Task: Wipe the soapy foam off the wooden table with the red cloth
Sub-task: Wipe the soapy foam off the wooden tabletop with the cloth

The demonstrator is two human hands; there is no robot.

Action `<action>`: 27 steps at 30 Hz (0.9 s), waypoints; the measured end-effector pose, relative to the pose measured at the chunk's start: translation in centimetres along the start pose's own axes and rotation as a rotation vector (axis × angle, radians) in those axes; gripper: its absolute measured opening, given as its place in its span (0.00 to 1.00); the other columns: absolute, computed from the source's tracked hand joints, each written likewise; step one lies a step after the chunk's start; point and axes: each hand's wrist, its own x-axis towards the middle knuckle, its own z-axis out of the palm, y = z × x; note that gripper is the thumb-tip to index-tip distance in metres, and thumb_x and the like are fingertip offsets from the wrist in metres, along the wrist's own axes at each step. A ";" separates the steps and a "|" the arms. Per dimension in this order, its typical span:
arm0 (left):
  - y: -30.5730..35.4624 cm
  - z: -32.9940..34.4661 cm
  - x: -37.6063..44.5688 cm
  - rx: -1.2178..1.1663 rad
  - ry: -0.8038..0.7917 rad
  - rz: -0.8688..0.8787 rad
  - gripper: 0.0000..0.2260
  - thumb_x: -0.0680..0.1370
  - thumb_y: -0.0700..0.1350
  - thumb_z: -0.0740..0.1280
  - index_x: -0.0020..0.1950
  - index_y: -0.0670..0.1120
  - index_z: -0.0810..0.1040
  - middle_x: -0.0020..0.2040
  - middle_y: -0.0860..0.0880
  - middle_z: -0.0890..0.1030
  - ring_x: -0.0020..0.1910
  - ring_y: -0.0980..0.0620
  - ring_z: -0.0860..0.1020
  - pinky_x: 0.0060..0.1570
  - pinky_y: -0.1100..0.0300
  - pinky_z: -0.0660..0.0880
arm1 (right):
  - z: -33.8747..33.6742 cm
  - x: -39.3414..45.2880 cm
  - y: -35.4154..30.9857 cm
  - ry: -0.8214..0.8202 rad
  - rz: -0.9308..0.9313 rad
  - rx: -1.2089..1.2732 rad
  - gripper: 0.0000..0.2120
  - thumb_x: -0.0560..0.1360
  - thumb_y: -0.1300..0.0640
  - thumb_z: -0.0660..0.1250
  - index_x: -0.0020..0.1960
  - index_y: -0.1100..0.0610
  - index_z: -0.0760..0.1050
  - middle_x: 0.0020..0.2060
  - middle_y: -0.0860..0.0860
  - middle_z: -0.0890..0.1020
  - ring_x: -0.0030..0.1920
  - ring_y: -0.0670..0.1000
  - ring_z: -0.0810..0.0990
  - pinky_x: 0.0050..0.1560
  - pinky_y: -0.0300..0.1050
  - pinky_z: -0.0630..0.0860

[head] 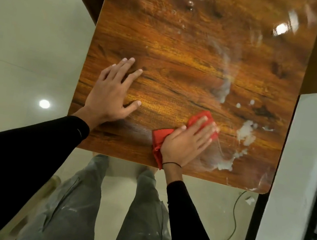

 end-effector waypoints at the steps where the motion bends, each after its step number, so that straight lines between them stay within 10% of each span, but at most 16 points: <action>1: 0.1 0.0 -0.1 -0.001 -0.003 -0.006 0.41 0.81 0.70 0.60 0.88 0.49 0.61 0.90 0.41 0.56 0.88 0.39 0.56 0.84 0.40 0.56 | 0.1 0.9 0.1 -0.016 -0.136 0.002 0.35 0.88 0.49 0.54 0.91 0.59 0.51 0.90 0.62 0.52 0.91 0.63 0.49 0.90 0.65 0.49; 7: 1.2 0.2 -0.4 0.017 -0.006 -0.023 0.38 0.84 0.70 0.56 0.89 0.50 0.57 0.91 0.42 0.52 0.89 0.37 0.55 0.85 0.40 0.52 | -0.8 10.7 4.7 -0.072 -0.623 -0.026 0.33 0.89 0.50 0.51 0.92 0.57 0.50 0.91 0.60 0.51 0.91 0.60 0.48 0.90 0.63 0.51; 21: 16.1 4.6 0.2 -0.052 0.038 -0.167 0.32 0.88 0.61 0.56 0.90 0.49 0.57 0.91 0.43 0.51 0.90 0.42 0.51 0.88 0.44 0.46 | -2.5 11.6 16.7 -0.005 0.030 -0.004 0.34 0.88 0.49 0.54 0.91 0.59 0.53 0.90 0.62 0.55 0.90 0.64 0.53 0.89 0.66 0.53; 27: 16.0 5.3 0.4 -0.023 0.078 -0.173 0.30 0.88 0.60 0.56 0.89 0.51 0.59 0.91 0.44 0.54 0.90 0.42 0.53 0.87 0.43 0.48 | -1.2 8.5 11.5 -0.047 -0.301 0.087 0.35 0.89 0.46 0.51 0.92 0.58 0.48 0.91 0.62 0.50 0.91 0.63 0.48 0.90 0.65 0.47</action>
